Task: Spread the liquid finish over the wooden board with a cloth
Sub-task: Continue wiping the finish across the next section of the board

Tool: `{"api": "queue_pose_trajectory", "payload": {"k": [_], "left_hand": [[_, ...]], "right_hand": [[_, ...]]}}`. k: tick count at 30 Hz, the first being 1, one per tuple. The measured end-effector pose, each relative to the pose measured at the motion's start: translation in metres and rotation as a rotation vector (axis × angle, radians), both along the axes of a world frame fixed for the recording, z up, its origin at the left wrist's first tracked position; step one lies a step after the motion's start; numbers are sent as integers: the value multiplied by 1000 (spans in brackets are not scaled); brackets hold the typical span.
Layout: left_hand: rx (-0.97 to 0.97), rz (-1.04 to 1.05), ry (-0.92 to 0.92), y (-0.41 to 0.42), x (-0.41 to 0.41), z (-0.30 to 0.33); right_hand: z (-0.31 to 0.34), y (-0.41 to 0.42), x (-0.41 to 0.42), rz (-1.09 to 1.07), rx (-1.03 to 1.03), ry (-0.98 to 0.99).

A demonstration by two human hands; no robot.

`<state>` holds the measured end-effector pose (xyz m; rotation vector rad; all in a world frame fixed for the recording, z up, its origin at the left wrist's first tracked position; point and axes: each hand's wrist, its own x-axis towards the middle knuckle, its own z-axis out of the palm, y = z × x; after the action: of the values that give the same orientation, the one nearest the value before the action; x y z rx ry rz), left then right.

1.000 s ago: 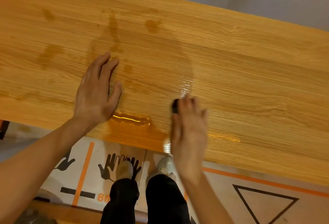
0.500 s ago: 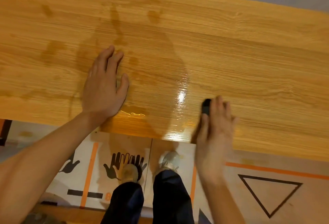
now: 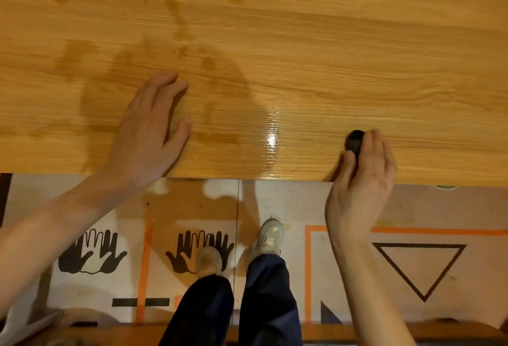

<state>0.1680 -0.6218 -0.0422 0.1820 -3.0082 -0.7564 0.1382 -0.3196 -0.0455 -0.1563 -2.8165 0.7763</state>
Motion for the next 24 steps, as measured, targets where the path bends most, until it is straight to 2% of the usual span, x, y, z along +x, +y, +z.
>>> {"api": "queue_pose_trajectory", "payload": {"k": [2, 5, 8, 10, 13, 15, 17, 20, 22, 24], "left_hand": [[-20, -41, 1, -6, 5, -2], [-23, -48, 21, -9, 5, -3], [-22, -30, 33, -7, 5, -4], [-28, -25, 44, -7, 5, -5], [-39, -25, 61, -5, 8, -8], [-49, -27, 80, -4, 8, -9], [-60, -23, 88, -5, 7, -11], [-81, -9, 95, -6, 5, -12], [-83, -12, 93, -5, 5, -13], [-85, -14, 92, -4, 5, -13]], "right_hand": [[-2, -44, 14, 39, -4, 11], [-5, -93, 34, 324, -33, 16], [-4, -67, 26, 575, 1, 56], [-5, -25, 19, 494, 12, 81], [-14, 6, 16, 134, -97, 184], [-27, -21, 21, -30, -155, 277], [-36, -69, 30, -105, -175, 342], [-45, -140, 49, -41, -209, 320], [-51, -153, 63, 139, -179, 293], [-56, -130, 62, 336, -95, 332]]}}
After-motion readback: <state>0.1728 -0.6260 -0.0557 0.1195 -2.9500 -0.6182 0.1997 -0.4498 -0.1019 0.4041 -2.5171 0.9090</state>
